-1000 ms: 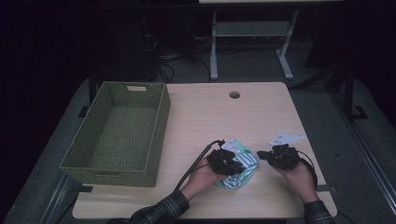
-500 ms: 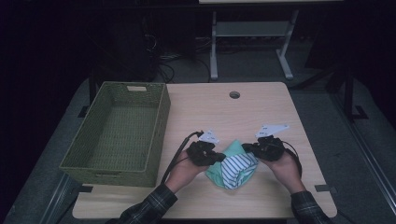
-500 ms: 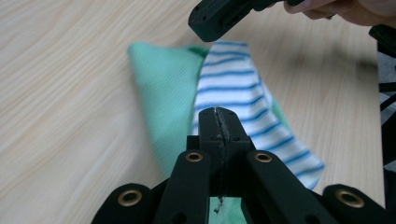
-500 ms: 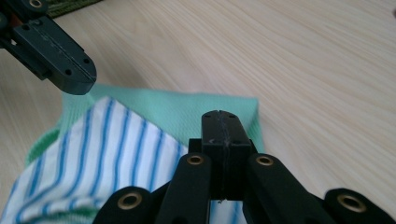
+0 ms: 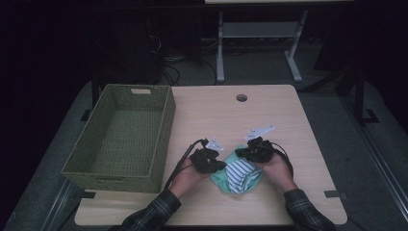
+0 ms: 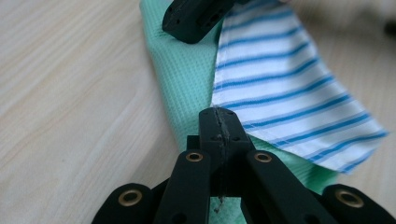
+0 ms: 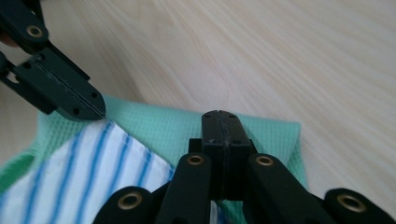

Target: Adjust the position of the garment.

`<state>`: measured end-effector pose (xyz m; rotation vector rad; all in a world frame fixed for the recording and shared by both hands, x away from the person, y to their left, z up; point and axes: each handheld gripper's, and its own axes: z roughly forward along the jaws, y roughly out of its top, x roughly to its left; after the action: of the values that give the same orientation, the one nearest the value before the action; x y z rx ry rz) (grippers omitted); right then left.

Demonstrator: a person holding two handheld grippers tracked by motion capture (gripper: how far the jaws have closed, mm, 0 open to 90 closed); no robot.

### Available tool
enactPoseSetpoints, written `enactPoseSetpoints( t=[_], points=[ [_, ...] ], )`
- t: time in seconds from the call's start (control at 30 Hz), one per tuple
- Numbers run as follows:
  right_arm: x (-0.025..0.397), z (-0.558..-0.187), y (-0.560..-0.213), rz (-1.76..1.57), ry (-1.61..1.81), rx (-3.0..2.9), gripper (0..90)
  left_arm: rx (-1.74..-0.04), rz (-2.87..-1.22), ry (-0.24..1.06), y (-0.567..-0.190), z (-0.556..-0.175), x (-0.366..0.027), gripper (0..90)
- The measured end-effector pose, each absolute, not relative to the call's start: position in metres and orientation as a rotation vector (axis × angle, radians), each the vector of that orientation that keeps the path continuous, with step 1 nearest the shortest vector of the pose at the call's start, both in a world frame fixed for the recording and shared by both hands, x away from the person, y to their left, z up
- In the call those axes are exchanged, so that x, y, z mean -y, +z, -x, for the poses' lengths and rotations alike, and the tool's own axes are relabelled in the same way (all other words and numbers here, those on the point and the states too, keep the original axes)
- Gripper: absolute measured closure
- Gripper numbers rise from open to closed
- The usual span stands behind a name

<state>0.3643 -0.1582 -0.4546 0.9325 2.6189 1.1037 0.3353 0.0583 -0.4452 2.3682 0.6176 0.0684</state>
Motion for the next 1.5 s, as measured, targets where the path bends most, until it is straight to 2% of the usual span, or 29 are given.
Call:
enactPoseSetpoints(
  t=[0.1,0.27,0.5,0.73,1.0,1.5],
  points=[
    [0.156,-0.367,-0.462,-0.937,1.073,-2.646,89.8,-0.606,-2.414,0.089,-0.451,-0.338,-0.058,89.5],
    [0.157,-0.366,-0.461,-0.925,1.071,-2.638,89.6,-0.624,-2.389,0.079,-0.449,-0.335,-0.058,89.2],
    [0.186,-0.368,-0.449,-0.994,1.134,-2.528,89.6,-0.586,-2.340,0.025,-0.430,-0.316,-0.071,87.9],
    [0.196,-0.374,-0.457,-1.039,1.109,-2.523,89.6,-0.587,-2.390,-0.040,-0.445,-0.302,-0.075,88.5],
    [0.195,-0.378,-0.468,-1.047,1.049,-2.554,89.6,-0.556,-2.479,0.019,-0.453,-0.305,-0.070,88.7],
    [0.209,-0.357,-0.465,-1.057,0.994,-2.558,89.6,-0.665,-2.461,0.095,-0.453,-0.334,-0.074,89.3]
  ],
)
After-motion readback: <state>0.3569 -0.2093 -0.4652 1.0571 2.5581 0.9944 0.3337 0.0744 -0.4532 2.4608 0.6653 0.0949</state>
